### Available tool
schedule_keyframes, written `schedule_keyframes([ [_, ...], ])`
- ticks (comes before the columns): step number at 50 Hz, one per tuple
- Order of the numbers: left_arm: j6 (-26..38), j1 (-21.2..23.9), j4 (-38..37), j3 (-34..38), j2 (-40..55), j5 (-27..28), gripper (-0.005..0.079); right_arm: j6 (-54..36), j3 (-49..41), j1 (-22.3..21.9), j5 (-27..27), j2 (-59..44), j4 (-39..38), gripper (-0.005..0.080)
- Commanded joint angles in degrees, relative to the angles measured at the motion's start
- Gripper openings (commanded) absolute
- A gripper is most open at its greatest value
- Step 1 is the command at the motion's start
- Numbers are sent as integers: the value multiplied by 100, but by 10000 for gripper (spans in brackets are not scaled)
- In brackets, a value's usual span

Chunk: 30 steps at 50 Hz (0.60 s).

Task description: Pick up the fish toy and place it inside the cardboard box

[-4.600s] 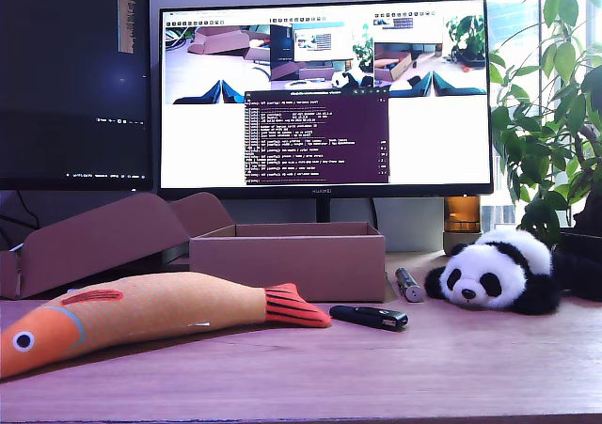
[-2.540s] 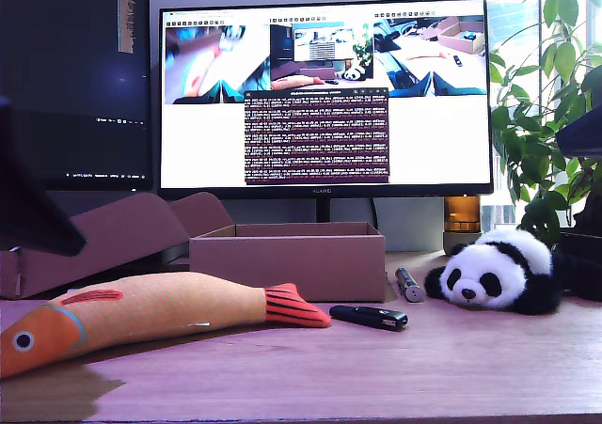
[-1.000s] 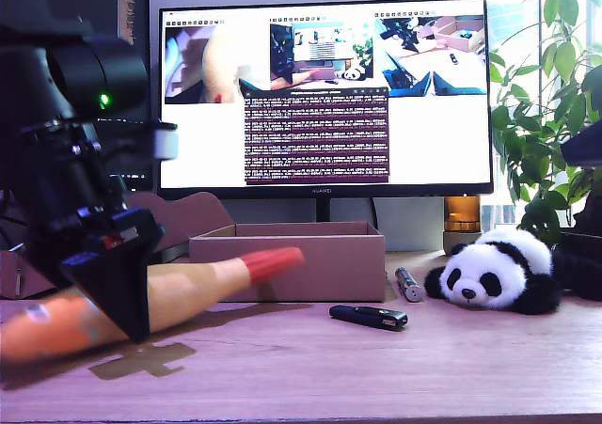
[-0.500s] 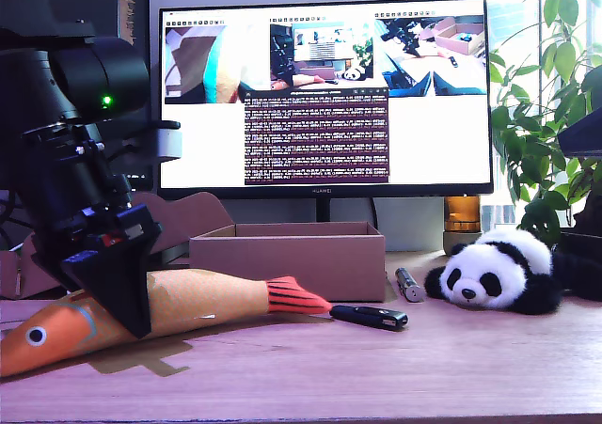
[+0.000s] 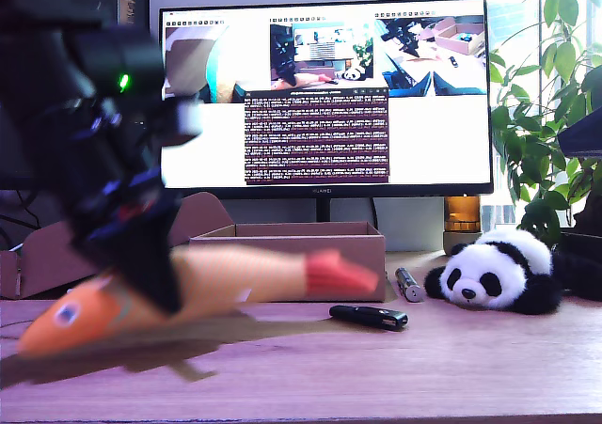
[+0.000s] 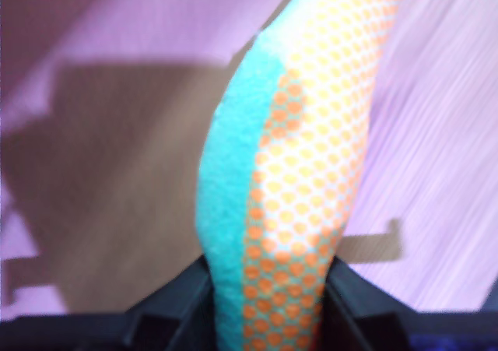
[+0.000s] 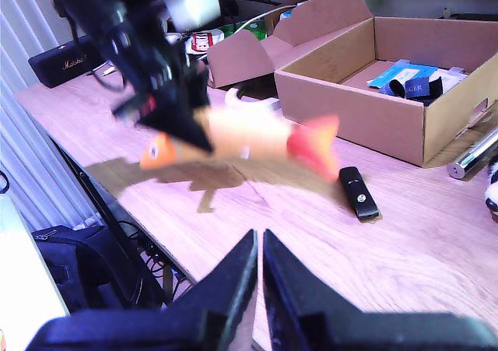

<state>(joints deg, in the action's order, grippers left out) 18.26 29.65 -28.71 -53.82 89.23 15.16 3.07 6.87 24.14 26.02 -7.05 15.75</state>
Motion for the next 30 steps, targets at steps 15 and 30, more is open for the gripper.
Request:
schedule_keyframes([
  [15, -181, 13, 1491, -332, -752, 68, 128, -9, -46, 22, 4, -66, -24, -13],
  [30, -197, 13, 2929, -343, -632, 0, 128, -9, -46, 24, 155, -66, -90, -13],
])
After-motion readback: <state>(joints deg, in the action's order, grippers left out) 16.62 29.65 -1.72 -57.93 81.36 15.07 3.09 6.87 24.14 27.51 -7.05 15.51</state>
